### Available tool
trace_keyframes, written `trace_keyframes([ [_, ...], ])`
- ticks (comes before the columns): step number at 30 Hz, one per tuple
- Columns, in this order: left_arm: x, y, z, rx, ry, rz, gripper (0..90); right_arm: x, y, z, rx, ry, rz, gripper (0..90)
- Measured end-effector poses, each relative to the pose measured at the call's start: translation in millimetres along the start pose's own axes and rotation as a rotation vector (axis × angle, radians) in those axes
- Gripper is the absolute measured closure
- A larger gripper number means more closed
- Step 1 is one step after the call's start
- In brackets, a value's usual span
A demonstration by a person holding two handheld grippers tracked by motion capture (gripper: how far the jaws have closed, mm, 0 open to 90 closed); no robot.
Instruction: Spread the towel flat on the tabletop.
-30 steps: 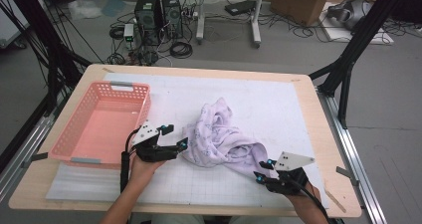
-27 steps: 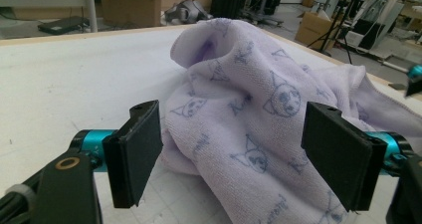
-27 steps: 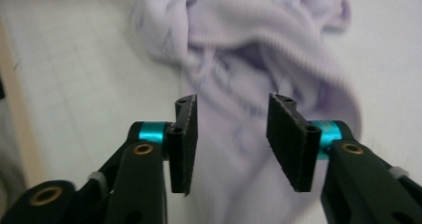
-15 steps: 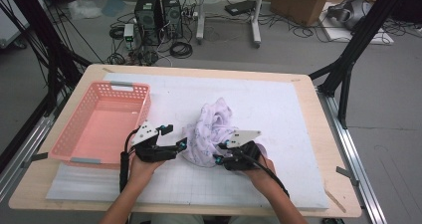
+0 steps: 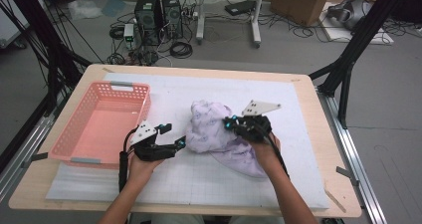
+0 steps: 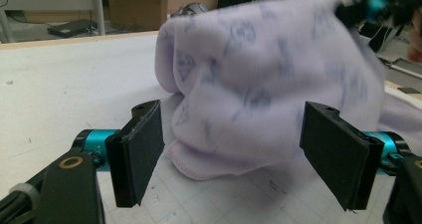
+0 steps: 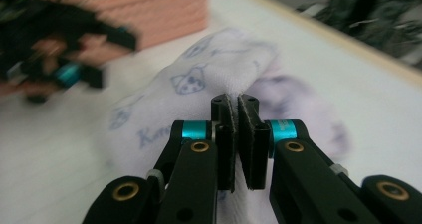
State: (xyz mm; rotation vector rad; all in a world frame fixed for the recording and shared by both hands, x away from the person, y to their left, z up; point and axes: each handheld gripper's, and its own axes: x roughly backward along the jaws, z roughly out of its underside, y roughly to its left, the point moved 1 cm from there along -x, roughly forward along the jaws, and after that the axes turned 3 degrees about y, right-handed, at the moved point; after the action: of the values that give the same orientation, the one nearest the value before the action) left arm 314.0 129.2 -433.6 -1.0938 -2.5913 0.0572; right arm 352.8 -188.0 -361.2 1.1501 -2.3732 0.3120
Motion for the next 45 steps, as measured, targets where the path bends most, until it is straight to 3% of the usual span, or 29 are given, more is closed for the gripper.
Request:
trace_keyframes([
  [4,-0.4,0.4,0.2,-0.004,0.002,0.001,25.4,2.0,-31.5,-12.7,-0.11,-0.035,0.11,86.1],
  [9,-1.1,0.4,0.6,-0.006,0.003,0.002,25.9,-0.7,-62.9,-21.6,-0.146,-0.013,0.261,86.0],
  [10,-1.0,0.5,0.6,-0.008,0.005,0.001,26.4,-0.3,-76.4,-21.3,-0.157,0.009,0.328,86.1],
  [11,-0.9,0.6,0.6,-0.009,0.008,0.004,26.4,-0.3,-76.4,-21.3,-0.157,0.009,0.328,86.1],
  [13,-0.7,0.5,0.8,-0.012,0.011,0.005,26.6,-0.5,-91.2,-16.0,-0.189,0.051,0.391,86.0],
  [16,-0.7,-0.3,1.0,-0.021,0.016,0.016,30.7,1.2,-110.8,-3.9,-0.257,0.082,0.443,86.0],
  [22,-1.9,-0.6,2.1,-0.032,0.035,0.018,32.0,6.2,-129.2,12.8,-0.29,0.14,0.552,84.3],
  [24,-2.0,-0.7,2.3,-0.038,0.035,0.022,34.7,8.1,-129.4,19.4,-0.295,0.137,0.558,78.0],
  [25,-2.2,-1.0,2.5,-0.045,0.038,0.024,37.2,9.4,-128.5,22.9,-0.304,0.135,0.561,69.9],
  [31,-5.2,-3.6,2.3,-0.052,0.055,0.034,42.4,31.6,-114.8,42.7,-0.296,0.075,0.559,57.4],
  [38,-13.4,-4.8,-0.9,-0.03,0.063,0.039,41.3,56.5,-87.4,68.9,-0.241,0.114,0.443,51.6],
  [43,-22.8,-5.7,-2.1,-0.041,0.103,0.034,40.4,66.4,-66.4,91.2,-0.183,0.14,0.397,50.6],
  [45,-28.8,-4.4,-6.7,-0.045,0.109,0.032,39.7,68.2,-61.5,100.6,-0.186,0.144,0.373,49.4],
])
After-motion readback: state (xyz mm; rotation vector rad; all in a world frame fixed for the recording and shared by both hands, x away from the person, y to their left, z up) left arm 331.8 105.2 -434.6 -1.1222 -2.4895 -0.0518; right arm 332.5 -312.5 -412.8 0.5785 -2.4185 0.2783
